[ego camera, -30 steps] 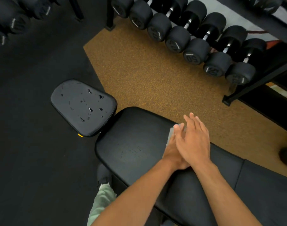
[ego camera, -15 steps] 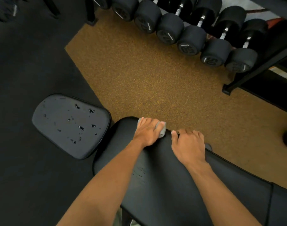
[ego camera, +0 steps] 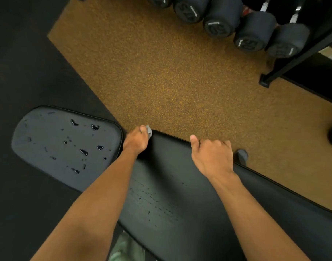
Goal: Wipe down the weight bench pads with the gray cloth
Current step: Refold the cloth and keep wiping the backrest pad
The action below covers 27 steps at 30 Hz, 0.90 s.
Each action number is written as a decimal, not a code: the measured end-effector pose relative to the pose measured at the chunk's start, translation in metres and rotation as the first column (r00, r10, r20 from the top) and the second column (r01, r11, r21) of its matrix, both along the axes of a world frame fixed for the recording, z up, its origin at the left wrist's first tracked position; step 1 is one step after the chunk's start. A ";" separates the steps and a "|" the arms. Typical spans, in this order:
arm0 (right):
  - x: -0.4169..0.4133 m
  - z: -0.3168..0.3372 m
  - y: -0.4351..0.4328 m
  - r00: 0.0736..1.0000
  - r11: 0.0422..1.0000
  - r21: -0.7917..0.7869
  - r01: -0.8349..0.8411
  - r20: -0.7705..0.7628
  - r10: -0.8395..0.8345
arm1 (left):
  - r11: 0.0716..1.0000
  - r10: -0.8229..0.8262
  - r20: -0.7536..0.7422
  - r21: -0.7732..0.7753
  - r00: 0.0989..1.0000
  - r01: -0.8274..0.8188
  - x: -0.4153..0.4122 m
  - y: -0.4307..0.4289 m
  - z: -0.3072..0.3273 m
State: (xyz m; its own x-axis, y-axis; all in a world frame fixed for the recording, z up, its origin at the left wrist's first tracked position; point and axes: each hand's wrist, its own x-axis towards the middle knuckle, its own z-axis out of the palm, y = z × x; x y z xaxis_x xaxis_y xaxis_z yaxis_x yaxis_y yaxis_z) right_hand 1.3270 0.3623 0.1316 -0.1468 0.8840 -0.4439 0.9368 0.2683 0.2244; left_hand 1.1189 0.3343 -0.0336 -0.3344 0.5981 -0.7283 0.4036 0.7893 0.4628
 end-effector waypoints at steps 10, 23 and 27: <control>0.009 0.025 -0.003 0.984 0.992 0.061 0.114 -0.146 -0.104 | 0.850 -0.427 -0.125 0.283 0.896 0.445 0.088 -0.010 0.068; 0.032 0.050 -0.039 0.943 0.974 0.105 0.199 -0.290 -0.161 | 0.606 -0.511 -0.136 0.643 0.849 0.468 0.229 -0.172 0.194; 0.039 0.051 -0.046 0.937 0.978 0.098 0.184 -0.319 -0.144 | 0.571 -0.485 -0.146 0.694 0.862 0.439 0.214 -0.153 0.192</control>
State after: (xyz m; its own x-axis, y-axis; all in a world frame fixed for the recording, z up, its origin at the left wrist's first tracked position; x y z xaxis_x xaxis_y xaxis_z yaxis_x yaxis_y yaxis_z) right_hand 1.3657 0.3164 0.1830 -0.1074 0.9527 -0.2844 0.9937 0.0937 -0.0614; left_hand 1.3328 0.1814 0.1581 0.1581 0.9862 -0.0494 0.5773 -0.0517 0.8149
